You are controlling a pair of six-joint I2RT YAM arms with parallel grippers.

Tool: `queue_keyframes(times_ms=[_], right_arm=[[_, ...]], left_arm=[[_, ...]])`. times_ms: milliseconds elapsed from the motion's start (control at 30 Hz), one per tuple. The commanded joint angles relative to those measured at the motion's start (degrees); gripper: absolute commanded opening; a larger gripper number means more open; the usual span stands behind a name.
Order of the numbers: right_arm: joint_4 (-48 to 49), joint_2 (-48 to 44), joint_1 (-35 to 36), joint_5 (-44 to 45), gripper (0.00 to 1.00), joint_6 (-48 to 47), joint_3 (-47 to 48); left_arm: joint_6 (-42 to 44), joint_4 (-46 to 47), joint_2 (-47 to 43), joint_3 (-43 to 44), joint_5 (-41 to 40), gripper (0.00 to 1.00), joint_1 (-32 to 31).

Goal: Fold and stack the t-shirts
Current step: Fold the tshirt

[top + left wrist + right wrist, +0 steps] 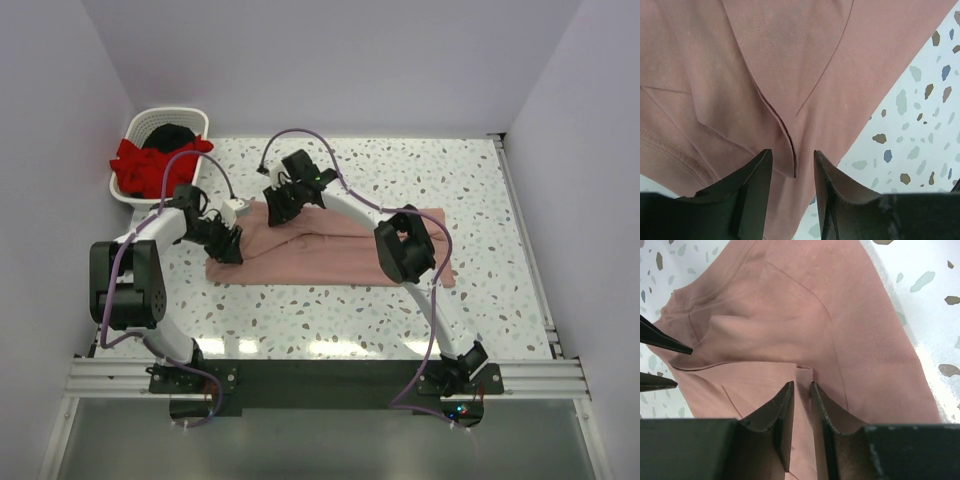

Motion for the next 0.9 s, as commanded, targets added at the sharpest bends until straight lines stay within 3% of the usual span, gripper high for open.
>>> queue_keyframes(times_ms=[0,167,367,533,867], right_arm=[[-0.85,-0.17,0.09,-1.11,0.20,-1.07,2.54],[-2.16,-1.05,0.09,-1.38,0.00,-2.21,2.28],[-1.56,-3.69,0.18,-2.61,0.00,-2.48,-0.26],[-1.02,-6.06,0.09,-2.79,0.00,-2.48,-2.64],[1.26,-13.35,0.09,-3.40,0.00,-1.69,-10.20]], left_arm=[[1.97,0.73,-0.32,-0.08,0.13,0.42,0.07],[1.97,0.64,-0.23,0.27,-0.05,0.29,0.07],[1.62,0.64,-0.23,0.88,-0.58,0.10,0.07],[1.80,0.11,-1.20,1.15,-0.32,0.00,0.07],[2.68,-3.14,-6.21,1.59,0.83,0.00,-0.37]])
